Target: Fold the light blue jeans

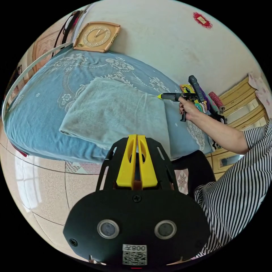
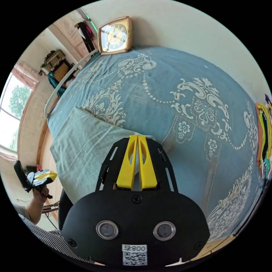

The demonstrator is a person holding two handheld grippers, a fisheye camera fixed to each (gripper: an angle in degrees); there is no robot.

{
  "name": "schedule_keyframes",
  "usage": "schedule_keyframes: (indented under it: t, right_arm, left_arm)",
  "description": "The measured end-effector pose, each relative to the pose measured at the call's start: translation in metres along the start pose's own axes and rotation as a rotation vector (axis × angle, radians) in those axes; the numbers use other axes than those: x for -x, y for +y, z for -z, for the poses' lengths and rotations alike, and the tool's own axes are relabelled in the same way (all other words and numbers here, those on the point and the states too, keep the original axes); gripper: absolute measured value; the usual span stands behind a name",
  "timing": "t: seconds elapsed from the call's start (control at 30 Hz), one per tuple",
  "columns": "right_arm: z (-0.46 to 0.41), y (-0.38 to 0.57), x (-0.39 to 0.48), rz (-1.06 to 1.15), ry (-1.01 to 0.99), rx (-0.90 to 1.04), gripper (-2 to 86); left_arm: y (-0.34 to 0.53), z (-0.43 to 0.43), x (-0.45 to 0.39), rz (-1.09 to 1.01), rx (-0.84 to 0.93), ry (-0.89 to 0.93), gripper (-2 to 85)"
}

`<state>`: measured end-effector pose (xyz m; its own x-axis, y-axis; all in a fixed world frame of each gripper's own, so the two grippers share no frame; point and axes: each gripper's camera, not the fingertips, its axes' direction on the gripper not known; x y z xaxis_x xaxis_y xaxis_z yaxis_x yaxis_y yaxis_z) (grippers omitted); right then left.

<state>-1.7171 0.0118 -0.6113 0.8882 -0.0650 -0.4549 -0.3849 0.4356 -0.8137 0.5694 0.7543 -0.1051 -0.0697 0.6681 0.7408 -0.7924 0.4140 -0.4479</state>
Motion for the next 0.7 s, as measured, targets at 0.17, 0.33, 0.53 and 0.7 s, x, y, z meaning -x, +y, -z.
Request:
schedule_keyframes:
  t: [0.17,0.33,0.53,0.7]
  right_arm:
    - [0.004,0.063,-0.061,-0.091,-0.208,-0.038,0.1]
    - [-0.029,0.136,-0.098,-0.18,-0.478,0.034,0.6]
    - [-0.083,0.2,-0.131,-0.336,-0.741,0.094,4.0]
    - [-0.123,0.215,-0.135,-0.345,-0.869,0.166,7.6]
  left_arm:
    - [0.001,-0.032,-0.029,-0.004,0.135,0.174,3.6]
    - [-0.006,-0.067,-0.044,0.04,0.235,0.275,6.1]
    - [-0.023,-0.089,-0.044,0.104,0.282,0.277,3.3]
    - [-0.027,-0.093,-0.047,0.115,0.26,0.283,0.8]
